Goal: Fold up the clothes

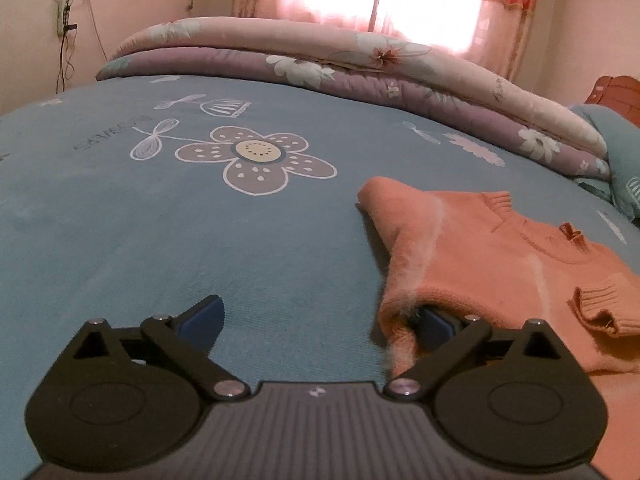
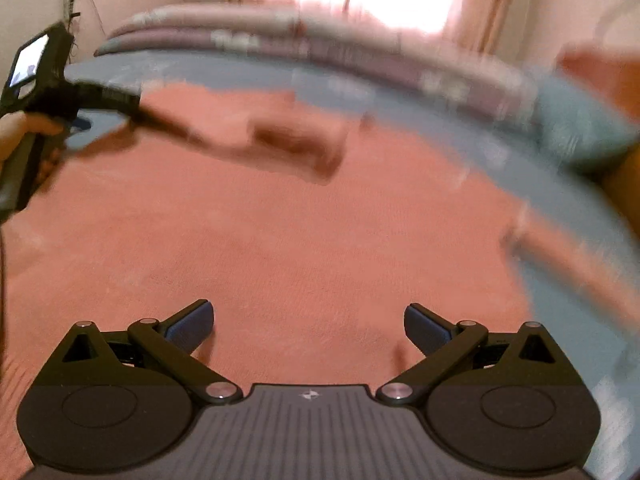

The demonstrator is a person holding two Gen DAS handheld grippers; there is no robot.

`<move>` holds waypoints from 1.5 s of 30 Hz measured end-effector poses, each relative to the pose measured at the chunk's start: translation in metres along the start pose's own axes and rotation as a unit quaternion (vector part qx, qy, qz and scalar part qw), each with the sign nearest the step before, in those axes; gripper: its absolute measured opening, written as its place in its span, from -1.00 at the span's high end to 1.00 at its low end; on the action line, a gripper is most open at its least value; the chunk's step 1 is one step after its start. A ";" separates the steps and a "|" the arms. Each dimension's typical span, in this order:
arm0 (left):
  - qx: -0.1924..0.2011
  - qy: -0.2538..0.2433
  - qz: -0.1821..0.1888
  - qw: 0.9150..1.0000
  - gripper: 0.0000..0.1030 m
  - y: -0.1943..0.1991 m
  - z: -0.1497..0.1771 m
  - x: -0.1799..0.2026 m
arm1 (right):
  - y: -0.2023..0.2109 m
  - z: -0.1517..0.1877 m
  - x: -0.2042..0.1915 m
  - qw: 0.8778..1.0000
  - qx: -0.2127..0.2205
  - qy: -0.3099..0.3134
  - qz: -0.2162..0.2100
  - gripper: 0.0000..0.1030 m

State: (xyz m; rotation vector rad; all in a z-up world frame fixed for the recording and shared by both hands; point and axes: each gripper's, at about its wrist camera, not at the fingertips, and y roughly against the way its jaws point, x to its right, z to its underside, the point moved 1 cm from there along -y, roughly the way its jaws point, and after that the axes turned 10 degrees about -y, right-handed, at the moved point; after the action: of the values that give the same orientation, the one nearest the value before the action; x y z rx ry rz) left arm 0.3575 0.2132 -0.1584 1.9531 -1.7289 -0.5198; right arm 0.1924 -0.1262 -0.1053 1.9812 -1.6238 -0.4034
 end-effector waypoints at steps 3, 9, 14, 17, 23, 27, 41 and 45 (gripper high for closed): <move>0.003 0.003 0.010 1.000 -0.98 -0.001 0.001 -0.002 | 0.007 -0.032 -0.016 0.993 0.083 0.088 -0.003 -0.97; 0.007 0.009 0.019 1.000 -0.98 0.000 0.002 -0.005 | -0.072 -0.077 -0.054 0.966 0.038 0.255 0.024 -0.16; 0.006 0.007 0.019 1.000 -0.98 -0.001 0.002 -0.005 | -0.129 -0.085 -0.074 0.944 0.006 0.327 0.052 -0.03; 0.004 0.002 0.016 1.000 -0.98 -0.002 0.002 -0.002 | -0.156 -0.086 -0.081 0.940 -0.014 0.334 0.069 0.13; 0.004 0.002 0.017 1.000 -0.99 -0.002 0.002 -0.003 | -0.167 -0.119 -0.063 0.957 -0.015 0.271 0.099 0.70; 0.004 0.002 0.017 1.000 -0.98 -0.002 0.002 -0.003 | -0.155 -0.135 -0.004 0.990 -0.035 0.099 0.093 0.64; 0.003 0.000 0.014 1.000 -0.99 -0.001 0.003 -0.003 | -0.128 -0.132 0.084 0.998 -0.042 -0.036 -0.012 -0.17; 0.003 0.000 0.016 1.000 -0.99 -0.003 0.002 -0.004 | -0.163 -0.144 0.061 0.994 -0.077 0.047 -0.064 -0.02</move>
State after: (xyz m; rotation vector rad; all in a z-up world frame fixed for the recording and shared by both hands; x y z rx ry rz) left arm 0.3581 0.2174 -0.1615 1.9253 -1.7604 -0.5037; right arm 0.4159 -0.1335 -0.0766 1.9626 -1.3702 -0.4617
